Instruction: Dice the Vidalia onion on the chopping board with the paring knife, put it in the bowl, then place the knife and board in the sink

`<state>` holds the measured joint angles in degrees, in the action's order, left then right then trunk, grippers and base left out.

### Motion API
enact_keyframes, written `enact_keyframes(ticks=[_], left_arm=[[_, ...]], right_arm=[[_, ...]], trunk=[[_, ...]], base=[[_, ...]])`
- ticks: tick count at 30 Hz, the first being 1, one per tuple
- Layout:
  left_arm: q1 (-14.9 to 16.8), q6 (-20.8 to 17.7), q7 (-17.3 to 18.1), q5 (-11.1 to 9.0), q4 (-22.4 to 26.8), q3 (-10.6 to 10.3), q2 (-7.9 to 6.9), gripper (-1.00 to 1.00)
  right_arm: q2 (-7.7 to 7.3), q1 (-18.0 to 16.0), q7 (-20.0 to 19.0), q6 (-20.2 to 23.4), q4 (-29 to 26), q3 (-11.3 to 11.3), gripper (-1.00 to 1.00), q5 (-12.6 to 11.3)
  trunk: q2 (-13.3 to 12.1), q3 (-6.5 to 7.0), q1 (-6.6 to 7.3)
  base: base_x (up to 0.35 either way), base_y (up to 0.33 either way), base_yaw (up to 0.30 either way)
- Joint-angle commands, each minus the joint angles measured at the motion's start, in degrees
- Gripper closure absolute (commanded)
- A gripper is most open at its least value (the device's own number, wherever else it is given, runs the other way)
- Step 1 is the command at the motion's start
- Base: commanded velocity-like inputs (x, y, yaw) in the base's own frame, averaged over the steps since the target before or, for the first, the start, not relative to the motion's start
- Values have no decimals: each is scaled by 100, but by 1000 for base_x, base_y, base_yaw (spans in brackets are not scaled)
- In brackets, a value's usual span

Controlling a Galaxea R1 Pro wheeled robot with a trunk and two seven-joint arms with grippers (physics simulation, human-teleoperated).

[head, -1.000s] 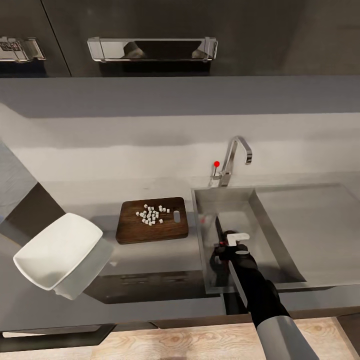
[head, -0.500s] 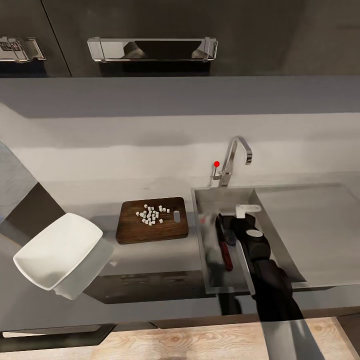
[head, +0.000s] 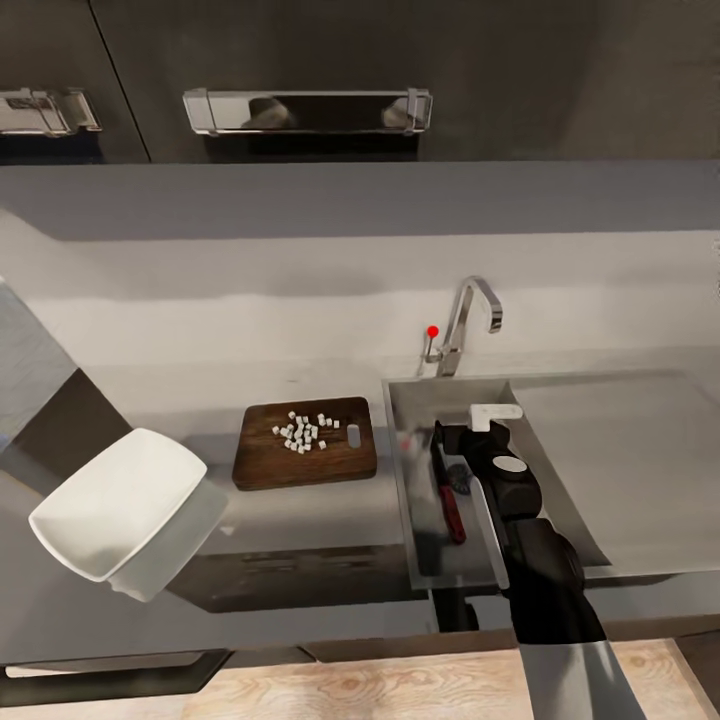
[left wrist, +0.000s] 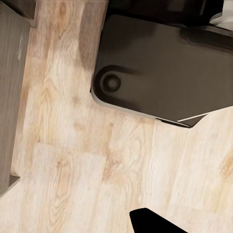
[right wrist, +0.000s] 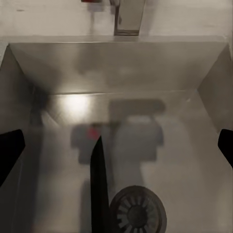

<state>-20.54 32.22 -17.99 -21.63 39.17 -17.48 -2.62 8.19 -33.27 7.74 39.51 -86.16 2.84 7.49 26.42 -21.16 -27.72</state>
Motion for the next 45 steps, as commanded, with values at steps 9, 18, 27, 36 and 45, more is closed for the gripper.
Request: enact_keyframes(ticks=[9, 18, 27, 36, 45], left_arm=[[-2, 13, -56, -32, 11, -45, -10, -100], [-2, 13, -56, -32, 11, -45, -10, -100], [-2, 13, -56, -34, -2, -45, -10, -100], [-2, 13, -56, -30, -7, -45, -10, -100], [0, 13, -56, -34, -6, -45, -10, -100]], right_arm=[[7, -4, -1, 39, -6, 6, -100, 42], [7, -4, -1, 39, -6, 6, -100, 41], [-1, -4, -3, 43, 8, 6, -100, -77], [-1, -4, -10, 46, 19, 6, -100, -81], [-1, -4, -10, 47, 21, 6, -100, -81]], trunk=[[9, 69, -3], [9, 139, -3], [9, 171, -3], [9, 171, -3], [9, 171, -3]], base=[[0, 0, 124], [0, 0, 196], [-90, 68, 91], [-56, 121, 1], [84, 3, 0]])
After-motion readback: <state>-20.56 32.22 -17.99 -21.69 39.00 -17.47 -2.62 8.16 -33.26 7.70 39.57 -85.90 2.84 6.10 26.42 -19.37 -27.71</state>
